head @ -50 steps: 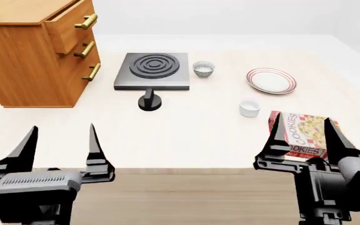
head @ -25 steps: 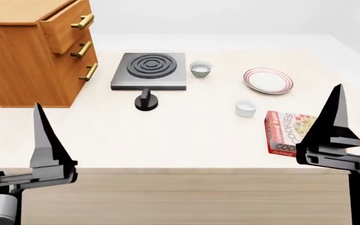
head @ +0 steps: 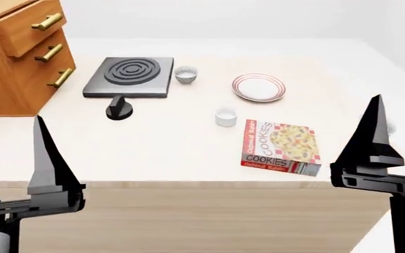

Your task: Pick the akita bowl next to the cookies box and place it on the plate.

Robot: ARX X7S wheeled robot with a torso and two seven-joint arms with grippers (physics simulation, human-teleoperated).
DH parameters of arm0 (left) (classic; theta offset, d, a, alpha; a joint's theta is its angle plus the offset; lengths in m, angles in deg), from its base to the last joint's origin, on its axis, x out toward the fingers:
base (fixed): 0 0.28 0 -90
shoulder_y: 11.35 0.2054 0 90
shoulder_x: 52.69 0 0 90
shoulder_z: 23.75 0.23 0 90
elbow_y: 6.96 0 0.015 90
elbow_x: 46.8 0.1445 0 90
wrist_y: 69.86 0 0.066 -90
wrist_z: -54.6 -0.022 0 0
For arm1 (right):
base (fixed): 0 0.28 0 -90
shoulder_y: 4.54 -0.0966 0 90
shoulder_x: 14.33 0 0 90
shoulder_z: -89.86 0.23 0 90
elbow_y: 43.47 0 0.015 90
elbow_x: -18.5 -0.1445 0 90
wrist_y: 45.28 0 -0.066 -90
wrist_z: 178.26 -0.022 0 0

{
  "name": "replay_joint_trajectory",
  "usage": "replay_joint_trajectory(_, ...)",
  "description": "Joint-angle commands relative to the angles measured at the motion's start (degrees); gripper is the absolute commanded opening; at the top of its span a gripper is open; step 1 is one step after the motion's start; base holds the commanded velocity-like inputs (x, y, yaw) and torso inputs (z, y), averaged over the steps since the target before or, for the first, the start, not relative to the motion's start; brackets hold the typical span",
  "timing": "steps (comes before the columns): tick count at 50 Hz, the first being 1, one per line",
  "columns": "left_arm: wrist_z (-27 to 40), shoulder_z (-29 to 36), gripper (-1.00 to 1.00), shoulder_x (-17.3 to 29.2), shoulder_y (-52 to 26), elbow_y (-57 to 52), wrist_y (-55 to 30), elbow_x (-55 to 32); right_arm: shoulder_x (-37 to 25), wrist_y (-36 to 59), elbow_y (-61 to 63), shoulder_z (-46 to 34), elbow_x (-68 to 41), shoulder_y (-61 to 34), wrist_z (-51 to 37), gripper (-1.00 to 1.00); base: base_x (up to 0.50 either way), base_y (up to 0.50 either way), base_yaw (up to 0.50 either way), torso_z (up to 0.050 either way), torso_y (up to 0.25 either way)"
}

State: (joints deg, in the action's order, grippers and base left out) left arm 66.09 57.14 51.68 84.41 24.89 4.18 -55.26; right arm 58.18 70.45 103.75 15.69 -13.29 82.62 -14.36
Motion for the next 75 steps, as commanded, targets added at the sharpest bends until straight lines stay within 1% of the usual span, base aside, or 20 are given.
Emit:
replay_joint_trajectory(1,0.6,0.5,1.00,0.5,0.3,0.2,0.7,-0.1,-0.7,-0.7,-0.4,-0.7,-0.1,0.2,-0.6,1.00,-0.09,-0.50,0.00,0.000,0.000)
replay_joint_trajectory(25,1.8,0.8,1.00,1.6,0.7,0.4,1.6,-0.6,-1.7,-2.1,-0.6,-2.1,0.1,0.9,-1.4,1.00,-0.10,-0.50,0.00,0.000,0.000)
replay_joint_trajectory(36,2.4,1.0,1.00,2.1,0.7,0.4,1.6,-1.0,-2.4,-2.4,-1.1,-3.8,2.8,0.6,-2.1,1.00,0.00,-0.03,0.00,0.000,0.000)
replay_joint_trajectory(43,2.7,1.1,1.00,2.4,0.7,0.5,1.7,-1.1,-2.7,-2.8,-0.8,-2.8,0.5,0.9,-2.2,1.00,0.02,0.00,0.00,0.000,0.000)
replay_joint_trajectory(46,2.8,1.2,1.00,2.5,0.7,0.4,1.7,-1.2,-2.5,-4.0,-1.0,-2.4,0.0,1.4,-1.7,1.00,0.37,0.00,0.00,0.000,0.000)
replay_joint_trajectory(65,4.1,1.4,1.00,3.7,0.5,-0.8,0.2,-2.2,-4.0,-3.4,-0.9,-4.3,1.0,1.6,-2.4,1.00,0.50,0.00,0.00,0.000,0.000)
replay_joint_trajectory(75,4.9,1.6,1.00,4.5,0.8,-0.6,0.9,-2.6,-4.5,-4.1,-1.0,-4.7,1.4,1.9,-2.6,1.00,0.50,0.00,0.00,0.000,0.000)
